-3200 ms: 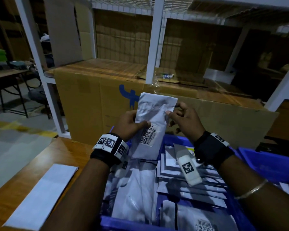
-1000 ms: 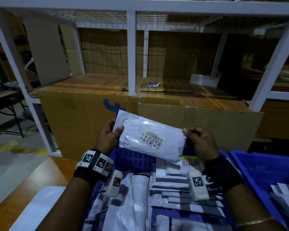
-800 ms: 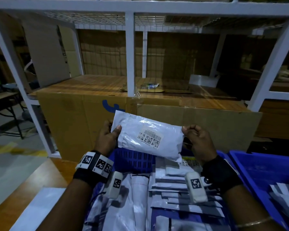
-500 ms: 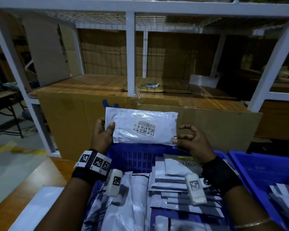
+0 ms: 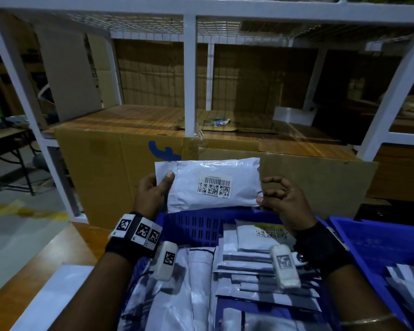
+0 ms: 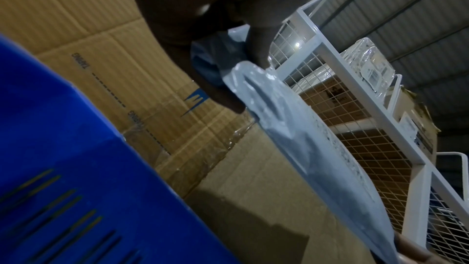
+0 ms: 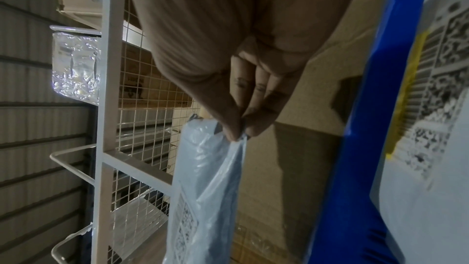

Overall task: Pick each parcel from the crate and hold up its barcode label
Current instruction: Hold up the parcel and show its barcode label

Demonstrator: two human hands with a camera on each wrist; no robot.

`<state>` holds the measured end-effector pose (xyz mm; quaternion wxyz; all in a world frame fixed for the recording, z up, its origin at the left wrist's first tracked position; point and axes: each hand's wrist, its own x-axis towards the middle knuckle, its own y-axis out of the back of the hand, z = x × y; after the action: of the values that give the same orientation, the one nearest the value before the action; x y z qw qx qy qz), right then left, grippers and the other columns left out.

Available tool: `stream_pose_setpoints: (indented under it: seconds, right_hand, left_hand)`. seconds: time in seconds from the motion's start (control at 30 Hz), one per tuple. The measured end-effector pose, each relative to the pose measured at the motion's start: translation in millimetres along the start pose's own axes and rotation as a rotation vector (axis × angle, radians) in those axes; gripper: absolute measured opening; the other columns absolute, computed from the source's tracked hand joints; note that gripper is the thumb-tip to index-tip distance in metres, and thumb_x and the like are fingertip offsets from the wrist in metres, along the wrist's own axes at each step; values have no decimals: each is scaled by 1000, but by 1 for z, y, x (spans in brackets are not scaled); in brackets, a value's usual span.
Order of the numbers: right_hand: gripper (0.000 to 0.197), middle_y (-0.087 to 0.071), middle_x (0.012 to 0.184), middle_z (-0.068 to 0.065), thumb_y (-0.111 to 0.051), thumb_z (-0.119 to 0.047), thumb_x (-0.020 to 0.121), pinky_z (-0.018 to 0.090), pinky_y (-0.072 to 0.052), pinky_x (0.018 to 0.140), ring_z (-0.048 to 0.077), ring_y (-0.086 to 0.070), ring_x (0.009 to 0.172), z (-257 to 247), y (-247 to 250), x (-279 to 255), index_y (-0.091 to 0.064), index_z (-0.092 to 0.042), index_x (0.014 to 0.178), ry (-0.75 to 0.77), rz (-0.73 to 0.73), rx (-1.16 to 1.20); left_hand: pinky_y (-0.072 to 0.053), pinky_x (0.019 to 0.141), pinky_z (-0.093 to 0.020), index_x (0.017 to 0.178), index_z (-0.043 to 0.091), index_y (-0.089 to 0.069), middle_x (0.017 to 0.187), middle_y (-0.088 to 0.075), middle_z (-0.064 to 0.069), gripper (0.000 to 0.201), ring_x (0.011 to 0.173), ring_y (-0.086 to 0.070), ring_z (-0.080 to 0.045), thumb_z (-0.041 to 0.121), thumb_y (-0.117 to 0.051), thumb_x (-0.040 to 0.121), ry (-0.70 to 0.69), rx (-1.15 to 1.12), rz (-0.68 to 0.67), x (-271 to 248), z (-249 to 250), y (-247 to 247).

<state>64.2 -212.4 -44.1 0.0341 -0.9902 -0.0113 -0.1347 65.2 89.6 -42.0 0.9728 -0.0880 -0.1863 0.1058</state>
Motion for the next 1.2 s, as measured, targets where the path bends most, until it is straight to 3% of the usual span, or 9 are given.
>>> stream_pose_setpoints:
  seconds: [0.1, 0.23, 0.37, 0.47, 0.6, 0.73, 0.93, 1.07, 1.2]
  right_hand:
    - [42, -62, 65, 1, -67, 16, 79, 34, -59, 63, 19, -63, 63, 2, 1, 1, -58, -7, 113, -20, -36, -7]
    - [17, -69, 78, 2, -61, 0, 91, 31, -57, 58, 14, -65, 68, -3, -4, -1, -64, -10, 104, -41, -17, 15]
    - [9, -64, 74, 1, -60, -18, 94, 23, -48, 52, 12, -57, 64, -6, -5, -2, -68, -14, 95, -11, 16, -29]
    - [11, -55, 59, -12, -57, -17, 96, 15, -41, 50, 1, -47, 53, -6, -9, -3, -67, -14, 93, 0, -11, -21]
    - [17, -56, 68, 2, -65, -18, 93, 36, -47, 69, 15, -51, 72, -3, -8, -1, -70, -17, 76, 48, 16, -109]
    - [31, -60, 88, 30, -68, -41, 86, 59, -52, 81, 30, -59, 84, -5, -6, -2, -67, -10, 84, 43, 13, -95]
    - [29, -66, 91, 14, -51, -25, 100, 38, -50, 73, 22, -62, 82, -5, -8, -2, -60, 3, 98, 40, 39, -69]
    - [22, -61, 76, 6, -57, -23, 98, 38, -44, 70, 20, -55, 74, -2, -4, 1, -58, -15, 78, 84, 109, -99]
    - [14, -62, 72, -4, -59, -25, 96, 33, -46, 65, 15, -56, 69, -2, -5, 2, -58, -17, 85, 103, 108, -64]
  left_hand:
    - [-57, 68, -34, 103, -9, -65, 90, -73, -14, 23, 82, -70, -25, 10, -55, 96, -5, 1, -3, 2, -3, 1]
    - [-57, 65, -31, 102, -6, -65, 86, -75, -7, 21, 80, -71, -21, 10, -52, 97, -8, 4, -31, 2, -3, 1]
    - [-57, 74, -38, 108, -6, -65, 98, -73, -16, 24, 89, -71, -29, 12, -53, 97, -6, 24, -59, 2, -5, 1]
    - [-56, 78, -41, 110, -2, -66, 103, -72, -18, 24, 93, -69, -32, 14, -55, 96, 20, 49, -76, 2, -10, 1]
    - [-56, 72, -36, 111, -1, -65, 98, -72, -14, 24, 88, -70, -27, 14, -54, 96, 26, 71, -97, 0, -9, -2]
    - [-54, 60, -26, 107, -4, -64, 84, -73, -5, 21, 74, -70, -16, 10, -52, 97, 16, 65, -117, -3, -7, -6]
    - [-53, 57, -24, 99, 1, -66, 78, -74, 0, 15, 69, -70, -14, 8, -52, 96, 28, 64, -160, -4, -7, -9]
    - [-55, 62, -28, 97, 3, -67, 82, -74, -3, 15, 76, -70, -18, 7, -53, 95, 27, 76, -178, -4, -6, -10]
    - [-56, 68, -33, 100, 1, -68, 91, -73, -12, 17, 82, -69, -25, 11, -55, 95, 22, 70, -157, -4, -6, -9]
